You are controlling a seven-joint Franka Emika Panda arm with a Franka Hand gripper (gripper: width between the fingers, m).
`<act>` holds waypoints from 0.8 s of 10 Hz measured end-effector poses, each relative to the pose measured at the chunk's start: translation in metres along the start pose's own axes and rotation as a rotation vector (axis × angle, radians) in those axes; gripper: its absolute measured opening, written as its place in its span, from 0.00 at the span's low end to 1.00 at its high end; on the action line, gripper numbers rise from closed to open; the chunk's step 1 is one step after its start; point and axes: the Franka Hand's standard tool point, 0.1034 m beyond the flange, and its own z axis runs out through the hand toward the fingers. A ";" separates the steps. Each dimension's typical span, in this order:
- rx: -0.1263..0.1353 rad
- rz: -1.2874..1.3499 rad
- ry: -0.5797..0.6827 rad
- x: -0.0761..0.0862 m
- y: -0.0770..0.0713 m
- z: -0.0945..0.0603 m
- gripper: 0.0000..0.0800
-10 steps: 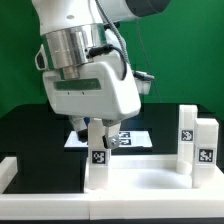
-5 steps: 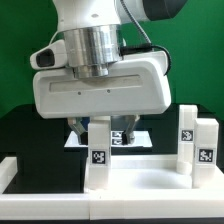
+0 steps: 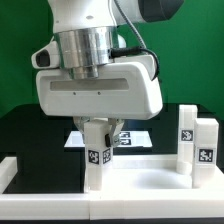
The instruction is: Assemble desk
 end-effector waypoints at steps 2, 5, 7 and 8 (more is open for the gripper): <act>0.002 0.378 -0.048 -0.001 -0.002 0.000 0.37; 0.038 0.829 -0.076 0.001 -0.007 -0.002 0.37; 0.035 0.981 -0.074 0.001 -0.007 0.000 0.37; 0.027 1.011 -0.066 0.002 -0.006 0.001 0.37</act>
Offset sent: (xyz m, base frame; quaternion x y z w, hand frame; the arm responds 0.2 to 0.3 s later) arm 0.0200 0.0043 0.0147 0.0407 -0.0293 0.3663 0.9291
